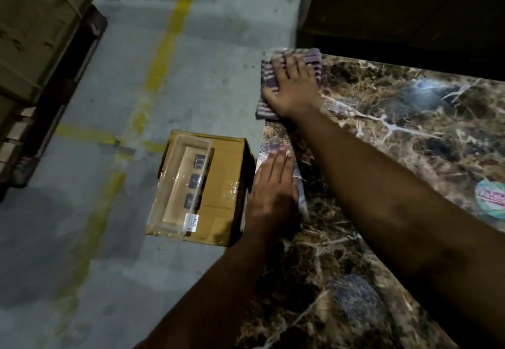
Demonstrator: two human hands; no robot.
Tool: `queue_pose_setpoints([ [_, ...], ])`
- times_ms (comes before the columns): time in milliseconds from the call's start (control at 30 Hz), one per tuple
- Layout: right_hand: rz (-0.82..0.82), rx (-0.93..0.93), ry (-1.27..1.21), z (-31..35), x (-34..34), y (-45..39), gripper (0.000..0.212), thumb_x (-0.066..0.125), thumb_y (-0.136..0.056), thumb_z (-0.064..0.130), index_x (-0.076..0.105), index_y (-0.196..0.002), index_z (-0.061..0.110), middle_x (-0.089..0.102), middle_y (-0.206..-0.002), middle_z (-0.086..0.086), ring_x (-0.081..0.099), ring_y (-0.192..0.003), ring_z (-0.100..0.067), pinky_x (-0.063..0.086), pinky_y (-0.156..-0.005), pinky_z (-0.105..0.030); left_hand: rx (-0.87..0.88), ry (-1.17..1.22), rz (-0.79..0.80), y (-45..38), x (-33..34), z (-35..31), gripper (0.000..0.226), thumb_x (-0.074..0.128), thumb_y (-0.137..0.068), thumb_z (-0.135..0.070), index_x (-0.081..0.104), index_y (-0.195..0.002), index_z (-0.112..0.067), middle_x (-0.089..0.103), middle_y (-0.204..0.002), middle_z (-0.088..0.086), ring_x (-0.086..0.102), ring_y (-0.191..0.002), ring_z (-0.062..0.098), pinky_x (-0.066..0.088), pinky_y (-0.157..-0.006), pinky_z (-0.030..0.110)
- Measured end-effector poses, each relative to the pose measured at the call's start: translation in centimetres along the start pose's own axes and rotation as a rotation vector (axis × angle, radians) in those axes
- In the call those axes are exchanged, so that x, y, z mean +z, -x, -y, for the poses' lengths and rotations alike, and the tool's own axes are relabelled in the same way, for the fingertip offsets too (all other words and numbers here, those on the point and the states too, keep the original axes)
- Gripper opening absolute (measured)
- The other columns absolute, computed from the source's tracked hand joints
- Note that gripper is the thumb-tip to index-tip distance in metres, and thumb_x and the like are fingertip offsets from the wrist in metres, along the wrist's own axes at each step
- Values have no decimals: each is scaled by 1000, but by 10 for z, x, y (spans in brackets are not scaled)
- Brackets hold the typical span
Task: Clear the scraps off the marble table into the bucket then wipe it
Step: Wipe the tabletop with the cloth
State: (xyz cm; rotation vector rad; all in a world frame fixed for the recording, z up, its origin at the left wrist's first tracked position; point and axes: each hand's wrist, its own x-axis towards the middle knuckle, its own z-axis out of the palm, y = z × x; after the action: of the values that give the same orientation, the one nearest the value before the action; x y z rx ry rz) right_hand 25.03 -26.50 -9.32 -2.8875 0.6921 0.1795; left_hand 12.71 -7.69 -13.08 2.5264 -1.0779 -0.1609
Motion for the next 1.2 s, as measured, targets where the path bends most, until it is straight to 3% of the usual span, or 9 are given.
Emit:
queue_pose_setpoints([
  [100,-14,-37,-19,-15,11,38,79,18,-97,67,5,-164,27,3,-172,-9,0,-158,-30,1,-128,-47,-1,6,-22,10,-3,-4,56,39,-100,-24,35,-153,-6,34,-160,11,27,-150,25,23,-122,41],
  [267,-31,157,-2,-24,6,31,78,18,-101,65,3,-164,22,2,-171,-15,-1,-158,-35,1,-127,-49,34,-29,5,25,-5,2,56,41,-99,-27,39,-151,-4,38,-158,16,33,-147,30,30,-119,45],
  [433,-11,-79,-12,7,25,78,78,22,-98,66,9,-164,27,6,-172,-7,2,-159,-28,2,-127,-46,19,-51,-18,49,-11,-1,55,47,-97,-26,44,-148,-6,43,-154,13,39,-143,27,30,-118,40],
  [600,-14,143,-30,-12,20,94,77,16,-100,66,5,-165,26,4,-172,-10,0,-158,-30,1,-127,-48,61,-33,27,70,-12,4,55,42,-96,-24,45,-147,-3,43,-154,16,38,-144,29,32,-118,43],
  [733,-15,-11,-27,30,29,112,77,23,-99,64,9,-164,26,6,-172,-9,4,-158,-30,3,-128,-48,75,-5,34,82,-11,9,54,51,-95,-21,48,-145,-3,45,-153,16,39,-143,30,33,-118,43],
  [800,-15,-50,-30,20,35,141,76,23,-99,65,11,-164,27,8,-172,-8,5,-158,-28,5,-128,-47,78,3,32,91,-14,11,53,47,-95,-21,49,-144,-2,47,-151,16,42,-141,31,35,-116,43],
  [1000,-15,150,-33,16,30,155,72,21,-103,60,6,-164,27,1,-172,-9,-2,-158,-29,-1,-128,-47,66,22,135,124,-22,21,66,27,-92,-33,38,-152,-7,34,-160,11,30,-148,27,26,-121,43],
  [1100,-8,-7,-37,38,36,175,73,23,-100,62,10,-164,29,6,-172,-6,2,-159,-28,2,-127,-46,9,5,83,143,-20,28,54,46,-95,-19,45,-148,-9,41,-157,9,37,-144,25,32,-117,39],
  [1200,-20,-25,-29,15,48,226,76,20,-96,64,13,-164,29,8,-172,-5,5,-159,-26,4,-127,-45,16,4,64,170,-23,25,58,54,-98,-11,38,-153,-9,34,-161,8,28,-149,24,26,-121,36],
])
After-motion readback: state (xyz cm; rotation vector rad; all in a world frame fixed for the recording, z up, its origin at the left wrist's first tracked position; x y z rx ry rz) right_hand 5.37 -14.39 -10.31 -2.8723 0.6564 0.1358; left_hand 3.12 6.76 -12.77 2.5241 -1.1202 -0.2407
